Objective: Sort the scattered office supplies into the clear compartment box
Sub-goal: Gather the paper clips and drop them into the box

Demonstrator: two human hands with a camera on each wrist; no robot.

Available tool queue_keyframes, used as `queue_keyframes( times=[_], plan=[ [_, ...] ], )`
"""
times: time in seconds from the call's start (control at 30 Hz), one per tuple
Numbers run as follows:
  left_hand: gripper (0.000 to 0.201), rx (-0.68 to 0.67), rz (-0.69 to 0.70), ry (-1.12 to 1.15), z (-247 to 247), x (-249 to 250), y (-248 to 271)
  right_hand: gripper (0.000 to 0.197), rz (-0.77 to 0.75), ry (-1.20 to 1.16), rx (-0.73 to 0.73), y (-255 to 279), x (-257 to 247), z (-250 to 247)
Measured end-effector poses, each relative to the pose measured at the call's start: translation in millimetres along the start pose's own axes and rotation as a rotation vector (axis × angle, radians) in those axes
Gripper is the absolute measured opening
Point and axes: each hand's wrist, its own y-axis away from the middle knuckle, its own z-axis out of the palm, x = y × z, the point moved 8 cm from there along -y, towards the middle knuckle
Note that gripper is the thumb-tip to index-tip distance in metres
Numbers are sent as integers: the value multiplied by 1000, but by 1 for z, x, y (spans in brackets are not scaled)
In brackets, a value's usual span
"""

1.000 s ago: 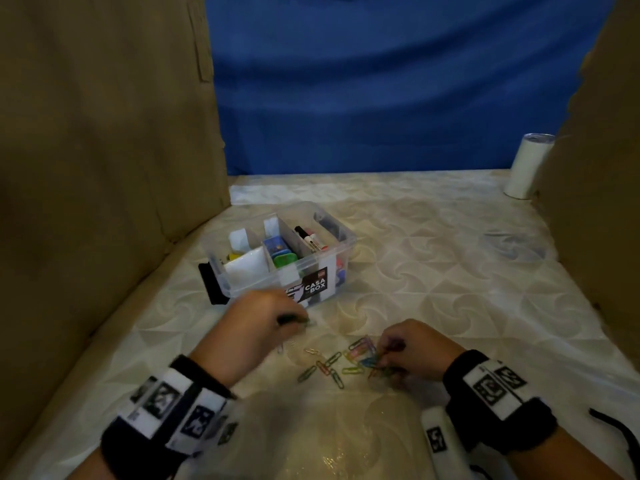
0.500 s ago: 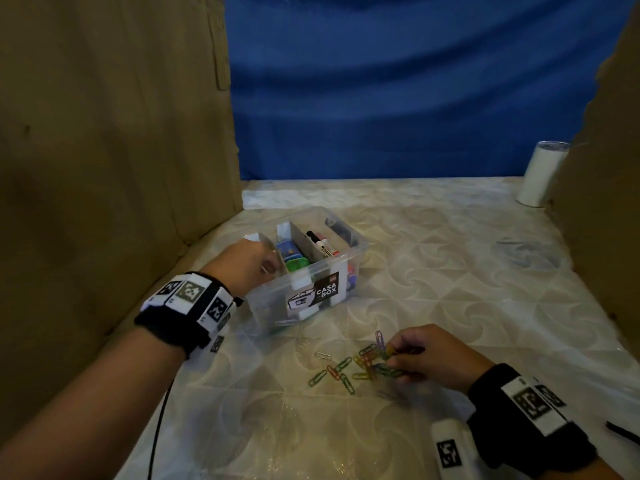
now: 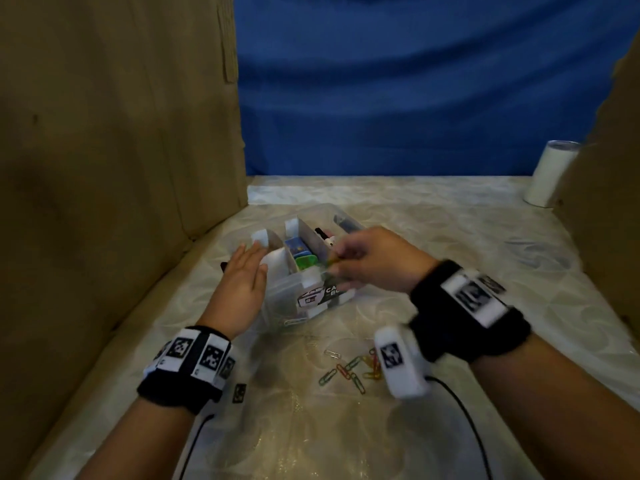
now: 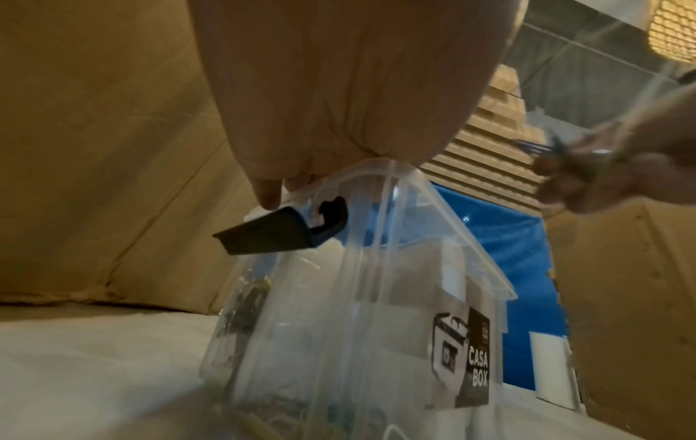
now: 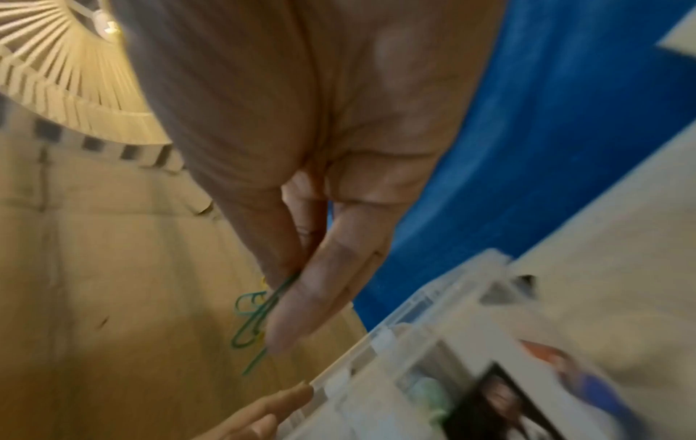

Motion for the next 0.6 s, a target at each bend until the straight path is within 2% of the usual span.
queue_keyframes(
  times=[0.03, 0.1, 0.2, 0.3, 0.4, 0.47, 0.53, 0.6],
  plan=[
    [46, 12, -5, 30, 0, -1, 0, 16, -5, 35, 13, -15, -13, 7],
    [48, 36, -1, 92, 0, -1, 2, 6, 6, 198, 24, -43, -34, 24],
    [50, 57, -13, 176, 1, -3, 4, 28, 46, 572, 52, -79, -41, 46],
    [51, 74, -28, 210, 3, -5, 3, 34, 15, 752, 39, -96, -44, 66],
    [51, 78, -21, 214, 3, -5, 4, 38, 72, 759, -25, -92, -47, 69],
    [51, 73, -11, 209, 2, -4, 4, 37, -1, 702, -18, -73, -54, 59],
    [50, 89, -10, 193, -2, -1, 6, 28, -97, 617, 72, -45, -50, 38],
    [49, 137, -1, 128, -8, 8, 14, 23, -130, 506, 195, -15, -27, 10]
  ],
)
